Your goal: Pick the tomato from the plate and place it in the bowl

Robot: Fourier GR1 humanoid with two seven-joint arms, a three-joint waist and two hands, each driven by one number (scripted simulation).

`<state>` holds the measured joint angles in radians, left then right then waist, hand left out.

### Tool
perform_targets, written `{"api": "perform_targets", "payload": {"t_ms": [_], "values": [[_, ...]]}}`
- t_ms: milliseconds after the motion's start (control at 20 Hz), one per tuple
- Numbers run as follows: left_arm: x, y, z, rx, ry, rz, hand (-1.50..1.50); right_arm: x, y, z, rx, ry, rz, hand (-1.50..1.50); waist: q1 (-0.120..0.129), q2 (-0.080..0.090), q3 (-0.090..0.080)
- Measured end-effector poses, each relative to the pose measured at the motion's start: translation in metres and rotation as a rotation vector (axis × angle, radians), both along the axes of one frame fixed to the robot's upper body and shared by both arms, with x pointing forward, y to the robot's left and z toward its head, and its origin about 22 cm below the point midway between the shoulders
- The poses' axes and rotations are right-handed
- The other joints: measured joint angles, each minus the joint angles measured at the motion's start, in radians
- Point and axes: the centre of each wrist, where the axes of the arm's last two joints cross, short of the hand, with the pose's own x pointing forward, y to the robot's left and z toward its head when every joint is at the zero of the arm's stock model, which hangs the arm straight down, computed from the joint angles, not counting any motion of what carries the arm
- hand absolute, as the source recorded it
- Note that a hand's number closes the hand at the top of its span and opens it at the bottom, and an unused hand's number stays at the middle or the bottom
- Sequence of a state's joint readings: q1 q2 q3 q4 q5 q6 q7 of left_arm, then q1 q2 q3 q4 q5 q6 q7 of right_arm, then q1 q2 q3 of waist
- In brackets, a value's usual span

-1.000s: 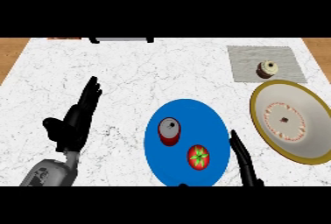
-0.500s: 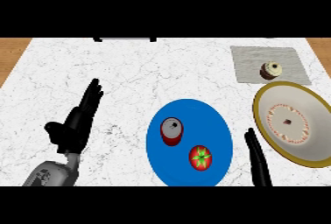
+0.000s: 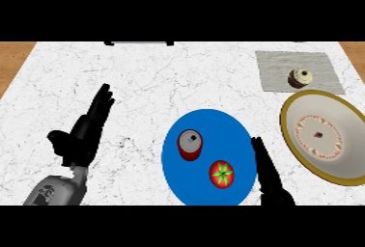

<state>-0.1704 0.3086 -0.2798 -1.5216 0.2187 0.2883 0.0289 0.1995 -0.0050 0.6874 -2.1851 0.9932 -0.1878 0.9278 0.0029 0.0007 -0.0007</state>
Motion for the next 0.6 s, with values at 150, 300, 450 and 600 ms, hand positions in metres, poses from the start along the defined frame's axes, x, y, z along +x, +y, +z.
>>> {"api": "perform_targets", "payload": {"t_ms": [150,300,450,600], "values": [[0.001,-0.005,0.003,0.001,0.002,0.003,0.0,0.004,-0.003,-0.006,0.0,0.046,0.013,-1.5,-0.002,-0.001,0.0],[0.0,-0.008,0.004,-0.002,0.004,0.005,0.0,0.007,0.0,-0.013,0.013,0.061,0.033,-1.5,-0.003,-0.001,0.001],[0.002,-0.005,0.001,0.001,0.005,0.003,0.0,0.005,-0.002,-0.017,0.031,0.06,0.04,-1.5,-0.004,-0.001,0.001],[0.001,-0.003,0.001,0.002,0.006,0.006,0.0,0.003,-0.002,-0.02,0.068,0.032,0.049,-1.5,-0.004,-0.001,0.001]]}}
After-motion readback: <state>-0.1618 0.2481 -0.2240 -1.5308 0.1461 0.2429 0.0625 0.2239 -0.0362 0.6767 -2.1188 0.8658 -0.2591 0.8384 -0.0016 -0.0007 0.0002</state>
